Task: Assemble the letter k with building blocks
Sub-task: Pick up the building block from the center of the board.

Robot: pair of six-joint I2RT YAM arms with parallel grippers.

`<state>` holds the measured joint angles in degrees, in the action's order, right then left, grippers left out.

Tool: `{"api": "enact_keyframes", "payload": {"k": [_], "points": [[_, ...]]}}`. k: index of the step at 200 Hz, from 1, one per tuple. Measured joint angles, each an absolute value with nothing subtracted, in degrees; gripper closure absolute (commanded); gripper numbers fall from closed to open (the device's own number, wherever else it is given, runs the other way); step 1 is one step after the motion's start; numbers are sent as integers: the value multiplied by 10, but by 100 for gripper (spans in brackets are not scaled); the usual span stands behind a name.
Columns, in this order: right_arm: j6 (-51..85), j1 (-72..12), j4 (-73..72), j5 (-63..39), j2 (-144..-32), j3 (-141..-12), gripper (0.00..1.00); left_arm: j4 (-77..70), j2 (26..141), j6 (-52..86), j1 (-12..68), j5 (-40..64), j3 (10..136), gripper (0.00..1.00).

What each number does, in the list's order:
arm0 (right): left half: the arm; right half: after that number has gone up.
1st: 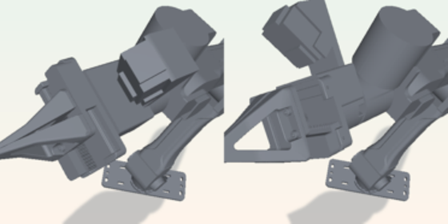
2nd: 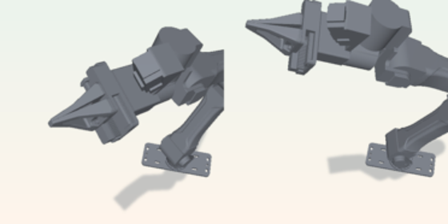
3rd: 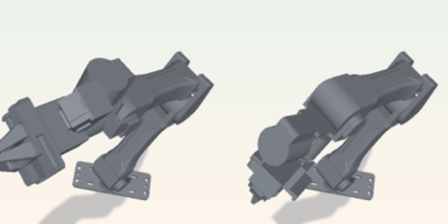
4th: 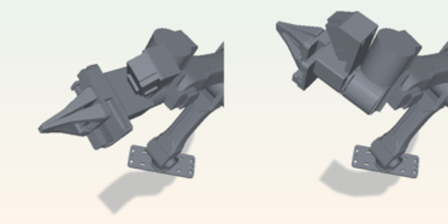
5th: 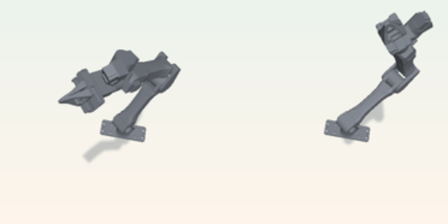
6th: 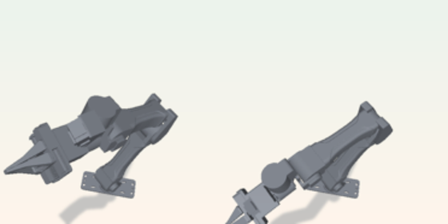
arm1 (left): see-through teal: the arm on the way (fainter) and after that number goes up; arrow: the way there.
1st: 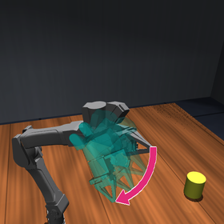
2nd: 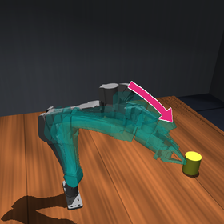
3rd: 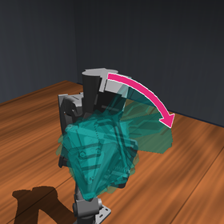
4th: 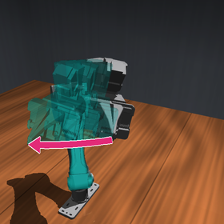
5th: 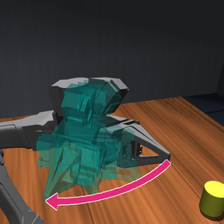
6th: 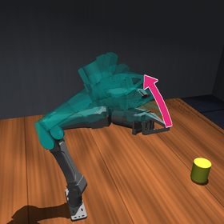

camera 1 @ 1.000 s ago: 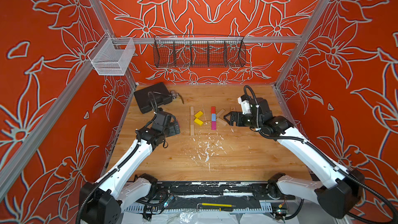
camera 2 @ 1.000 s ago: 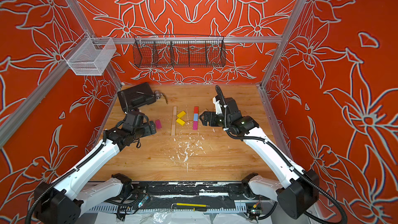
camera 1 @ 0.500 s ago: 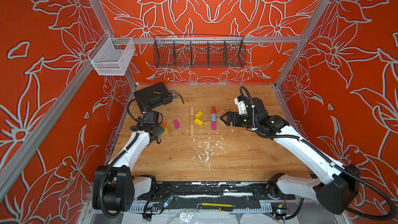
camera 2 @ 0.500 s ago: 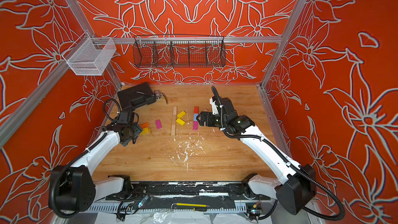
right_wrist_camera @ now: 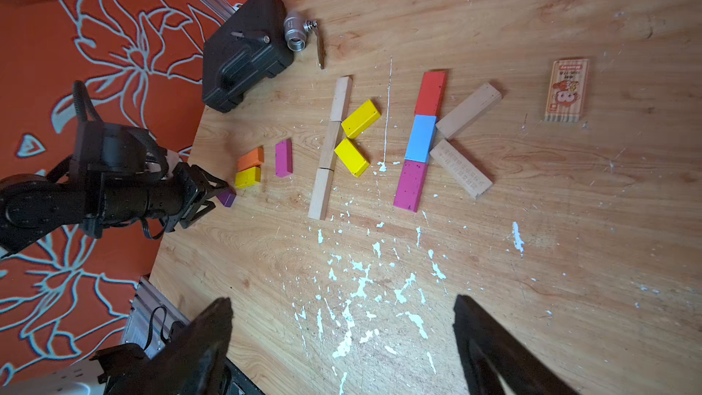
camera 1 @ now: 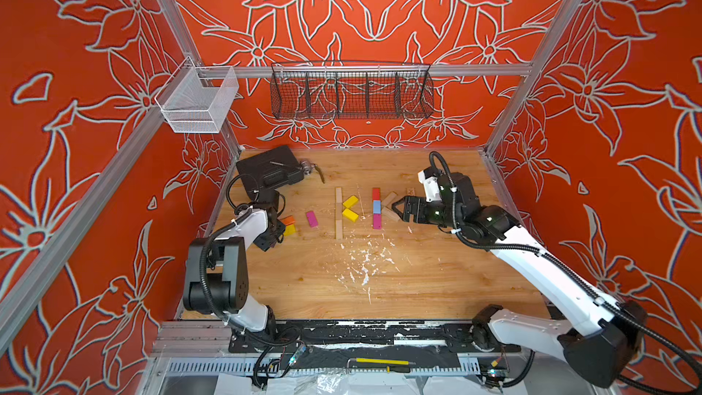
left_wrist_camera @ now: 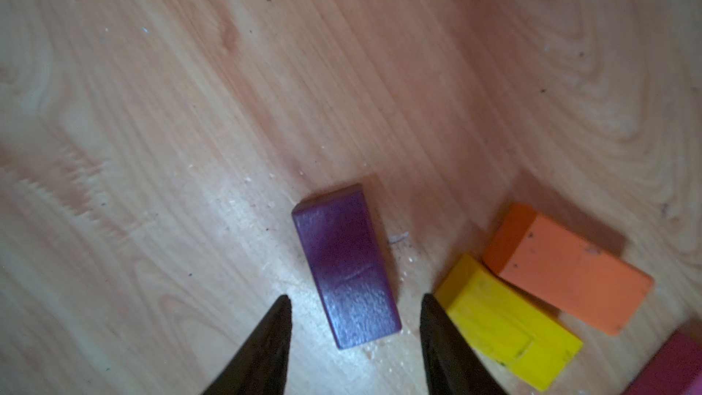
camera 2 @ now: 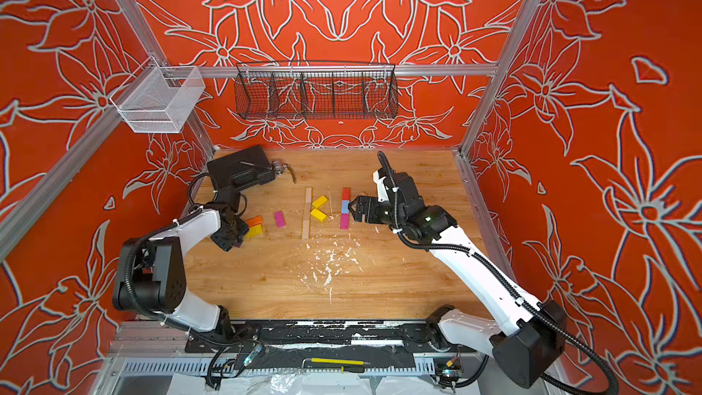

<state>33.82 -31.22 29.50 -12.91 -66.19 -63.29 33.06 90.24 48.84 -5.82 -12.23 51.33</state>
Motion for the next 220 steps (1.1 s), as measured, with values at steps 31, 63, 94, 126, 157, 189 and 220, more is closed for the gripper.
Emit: {"api": "enact_keyframes", "payload": {"k": [31, 63, 94, 126, 157, 189, 220], "points": [[341, -312, 298, -129, -662, -634, 8, 318, 923, 479, -69, -104, 514, 63], [344, -312, 298, -128, -662, -638, 8, 315, 934, 474, -72, -98, 521, 73], [347, -313, 298, -119, -662, -638, 8, 316, 938, 474, -72, -97, 525, 79], [349, -312, 302, -94, -667, -639, 5, 348, 927, 459, -72, -85, 541, 83], [349, -299, 315, -83, -700, -662, 5, 375, 864, 434, -66, -55, 569, 87], [350, -243, 319, -102, -743, -688, 5, 391, 799, 409, -6, -37, 616, 90], [355, -174, 328, -134, -761, -689, 5, 399, 783, 396, 99, -27, 676, 92]]}}
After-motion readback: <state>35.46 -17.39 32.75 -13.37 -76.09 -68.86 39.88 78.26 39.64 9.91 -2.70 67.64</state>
